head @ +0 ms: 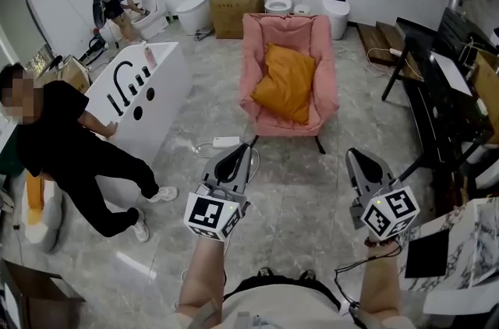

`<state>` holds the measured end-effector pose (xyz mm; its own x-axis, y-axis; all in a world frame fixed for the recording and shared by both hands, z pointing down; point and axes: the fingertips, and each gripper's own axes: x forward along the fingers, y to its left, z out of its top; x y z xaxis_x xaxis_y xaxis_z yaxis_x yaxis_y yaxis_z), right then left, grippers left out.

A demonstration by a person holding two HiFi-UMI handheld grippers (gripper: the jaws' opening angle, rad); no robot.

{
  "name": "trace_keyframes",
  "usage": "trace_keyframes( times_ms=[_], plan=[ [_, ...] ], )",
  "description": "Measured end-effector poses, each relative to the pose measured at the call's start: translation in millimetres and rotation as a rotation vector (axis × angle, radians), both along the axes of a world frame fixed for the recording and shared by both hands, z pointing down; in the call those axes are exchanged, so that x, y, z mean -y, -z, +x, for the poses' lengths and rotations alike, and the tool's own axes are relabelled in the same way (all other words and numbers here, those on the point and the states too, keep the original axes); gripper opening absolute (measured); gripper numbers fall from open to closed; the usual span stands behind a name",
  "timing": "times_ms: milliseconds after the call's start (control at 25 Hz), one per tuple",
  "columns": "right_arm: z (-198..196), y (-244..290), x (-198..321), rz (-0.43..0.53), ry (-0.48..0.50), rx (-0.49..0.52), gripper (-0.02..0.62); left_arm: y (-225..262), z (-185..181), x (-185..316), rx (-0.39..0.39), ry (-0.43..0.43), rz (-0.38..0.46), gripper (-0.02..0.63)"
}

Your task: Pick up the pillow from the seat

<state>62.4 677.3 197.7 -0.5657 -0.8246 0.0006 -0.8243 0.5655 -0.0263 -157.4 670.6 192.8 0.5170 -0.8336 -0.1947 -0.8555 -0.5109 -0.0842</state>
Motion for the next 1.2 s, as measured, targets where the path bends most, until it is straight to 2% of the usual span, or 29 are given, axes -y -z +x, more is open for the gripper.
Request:
trace_keyframes(
  times_ms=[320,440,480,560,600,720,920,1000,1200],
  plan=[
    [-7,-9,7,-0.010,-0.022,-0.030,0.017,-7,-6,15,-0.006,-0.030,-0.024,0.011],
    [1,-13,15,-0.021,-0.023,-0.013,0.021,-11,2,22,-0.005,-0.042,-0.035,0.064],
    [3,-14,19,-0.026,-0.024,-0.006,0.041,-12,4,26,-0.007,-0.047,-0.042,0.091],
    [8,-17,30,-0.038,-0.020,0.003,0.172,-16,10,36,-0.011,-0.056,-0.063,0.112],
    [11,-18,36,-0.042,-0.017,0.005,0.190,-19,13,41,-0.009,-0.061,-0.076,0.137],
    [19,-22,52,-0.051,-0.003,0.024,0.203,-26,22,55,0.012,-0.063,-0.099,0.203],
    [40,-28,101,-0.066,0.017,0.060,0.225,-29,40,95,-0.023,-0.074,-0.143,0.222],
    [47,-28,122,-0.071,0.032,0.071,0.227,-35,48,110,-0.012,-0.068,-0.169,0.241],
    [63,-35,162,-0.087,0.072,0.053,0.238,-39,65,145,-0.030,-0.033,-0.191,0.276]
  ],
)
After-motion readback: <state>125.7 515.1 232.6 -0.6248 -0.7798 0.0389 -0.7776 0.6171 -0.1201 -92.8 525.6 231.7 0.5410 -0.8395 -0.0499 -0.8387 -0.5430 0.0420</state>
